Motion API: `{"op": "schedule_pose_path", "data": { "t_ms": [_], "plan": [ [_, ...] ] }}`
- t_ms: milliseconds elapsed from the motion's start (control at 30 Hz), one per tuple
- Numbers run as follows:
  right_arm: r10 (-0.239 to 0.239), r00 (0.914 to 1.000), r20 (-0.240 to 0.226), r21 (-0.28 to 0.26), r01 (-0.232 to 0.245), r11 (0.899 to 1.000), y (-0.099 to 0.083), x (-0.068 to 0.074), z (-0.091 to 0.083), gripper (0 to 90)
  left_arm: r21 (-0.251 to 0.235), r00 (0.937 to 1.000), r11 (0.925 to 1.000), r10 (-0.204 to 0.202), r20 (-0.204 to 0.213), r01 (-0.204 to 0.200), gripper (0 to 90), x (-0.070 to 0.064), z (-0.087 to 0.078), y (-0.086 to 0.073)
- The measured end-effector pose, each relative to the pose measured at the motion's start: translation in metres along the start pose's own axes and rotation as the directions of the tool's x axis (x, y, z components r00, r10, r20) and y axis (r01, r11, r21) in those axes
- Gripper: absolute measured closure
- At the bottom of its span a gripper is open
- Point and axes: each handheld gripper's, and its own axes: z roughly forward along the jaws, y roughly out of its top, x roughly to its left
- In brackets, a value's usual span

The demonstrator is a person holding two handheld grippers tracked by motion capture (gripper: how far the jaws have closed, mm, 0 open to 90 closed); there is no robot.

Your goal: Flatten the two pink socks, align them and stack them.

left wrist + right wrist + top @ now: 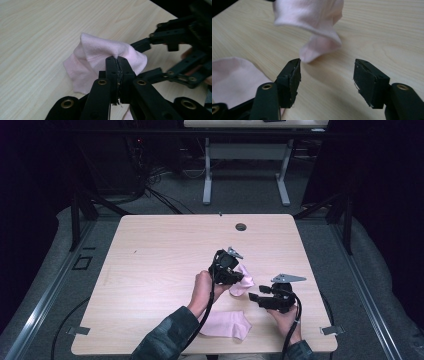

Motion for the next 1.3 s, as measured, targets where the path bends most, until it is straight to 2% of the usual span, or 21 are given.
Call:
{"op": "schedule_pose_path", "data": {
  "t_ms": [33, 100, 200, 267, 333, 433, 467, 500, 533, 567, 600, 633, 700, 767, 833, 900, 933, 967, 1067, 1167, 1300],
  "plan": [
    [0.0, 1.0, 0.0, 0.0, 0.0, 1.0, 0.0, 0.0, 0.0, 42.8, 0.0, 1.0, 1.0, 0.0, 0.0, 0.0, 88.9, 0.0, 0.0, 0.0],
    [0.028, 0.9993, -0.024, -0.02, -0.028, 0.999, 0.007, -0.002, 0.006, 52.4, -0.015, 0.9998, 0.9999, 0.002, 0.021, -0.001, 89.0, -0.002, -0.006, 0.001],
    [0.031, 0.999, -0.031, -0.025, -0.032, 0.999, 0.01, -0.003, 0.008, 58.9, -0.029, 0.9992, 0.9996, -0.003, 0.04, 0.004, 88.9, -0.003, -0.01, 0.002],
    [0.037, 0.9988, -0.032, -0.029, -0.038, 0.999, 0.013, -0.004, 0.009, 67.9, -0.04, 0.9988, 0.9992, 0.0, 0.05, 0.002, 88.9, -0.003, -0.013, 0.001],
    [0.021, 0.9996, -0.021, -0.042, -0.022, 0.999, 0.015, -0.003, 0.007, 76.7, -0.044, 0.9988, 0.999, 0.001, 0.049, 0.001, 88.9, -0.002, -0.016, 0.001],
    [-0.019, 0.9984, 0.053, -0.045, 0.022, 0.999, 0.019, 0.003, 0.002, 84.7, -0.05, 0.9984, 0.9987, -0.006, 0.056, 0.008, 88.9, 0.001, -0.022, -0.002],
    [-0.089, 0.9838, 0.156, -0.063, 0.1, 0.993, 0.024, 0.013, -0.009, 86.8, -0.051, 0.9985, 0.9986, -0.006, 0.055, 0.008, 88.9, 0.003, -0.024, -0.003],
    [-0.089, 0.9838, 0.156, -0.063, 0.1, 0.993, 0.024, 0.013, -0.009, 86.8, -0.05, 0.9985, 0.9987, -0.008, 0.055, 0.011, 88.9, 0.004, -0.025, -0.004],
    [-0.157, 0.9606, 0.229, -0.061, 0.175, 0.983, 0.03, 0.023, -0.017, 87.2, -0.049, 0.9983, 0.9987, -0.014, 0.056, 0.017, 88.9, 0.006, -0.026, -0.007],
    [-0.157, 0.9606, 0.229, -0.061, 0.175, 0.983, 0.03, 0.023, -0.017, 87.2, -0.042, 0.9984, 0.999, -0.015, 0.054, 0.017, 88.9, 0.009, -0.027, -0.009],
    [-0.234, 0.9312, 0.279, -0.024, 0.251, 0.968, 0.035, 0.034, -0.021, 87.1, -0.04, 0.9984, 0.999, -0.019, 0.053, 0.021, 88.9, 0.011, -0.027, -0.013],
    [-0.234, 0.9312, 0.279, -0.024, 0.251, 0.968, 0.035, 0.034, -0.021, 87.1, -0.031, 0.9981, 0.9991, -0.028, 0.055, 0.03, 88.9, 0.015, -0.027, -0.017],
    [-0.277, 0.9244, 0.262, 0.025, 0.281, 0.96, 0.035, 0.041, -0.017, 86.9, -0.007, 0.9978, 0.9991, -0.042, 0.051, 0.042, 88.9, 0.022, -0.024, -0.027],
    [-0.306, 0.929, 0.208, 0.096, 0.292, 0.952, 0.03, 0.045, -0.004, 84.8, 0.035, 0.9969, 0.9976, -0.062, 0.047, 0.061, 88.9, 0.031, -0.019, -0.039],
    [-0.31, 0.94, 0.143, 0.168, 0.285, 0.944, 0.021, 0.046, 0.013, 79.0, 0.072, 0.9955, 0.9937, -0.088, 0.036, 0.085, 88.9, 0.039, -0.013, -0.051],
    [-0.298, 0.9507, 0.086, 0.203, 0.276, 0.939, 0.015, 0.046, 0.026, 73.3, 0.105, 0.9948, 0.9898, -0.099, 0.024, 0.096, 88.8, 0.048, -0.01, -0.062],
    [-0.263, 0.9644, 0.03, 0.2, 0.252, 0.947, 0.012, 0.045, 0.031, 66.0, 0.117, 0.9947, 0.9883, -0.101, 0.019, 0.098, 88.5, 0.052, -0.009, -0.066],
    [-0.263, 0.9644, 0.03, 0.2, 0.252, 0.947, 0.012, 0.045, 0.031, 66.0, 0.12, 0.9928, 0.9863, -0.117, 0.023, 0.114, 88.5, 0.055, -0.008, -0.071],
    [-0.209, 0.9772, -0.04, 0.172, 0.213, 0.962, 0.013, 0.039, 0.025, 56.1, 0.151, 0.9912, 0.9799, -0.133, 0.006, 0.13, 83.0, 0.063, -0.007, -0.08],
    [-0.173, 0.9842, -0.038, 0.124, 0.177, 0.976, 0.017, 0.027, 0.008, 52.4, 0.163, 0.989, 0.9755, -0.148, -0.01, 0.148, 64.3, 0.068, -0.012, -0.087],
    [-0.121, 0.9925, 0.022, 0.108, 0.117, 0.987, 0.018, 0.01, -0.003, 52.3, 0.134, 0.9835, 0.9747, -0.174, -0.051, 0.179, 52.3, 0.074, -0.02, -0.094]
  ]
}}
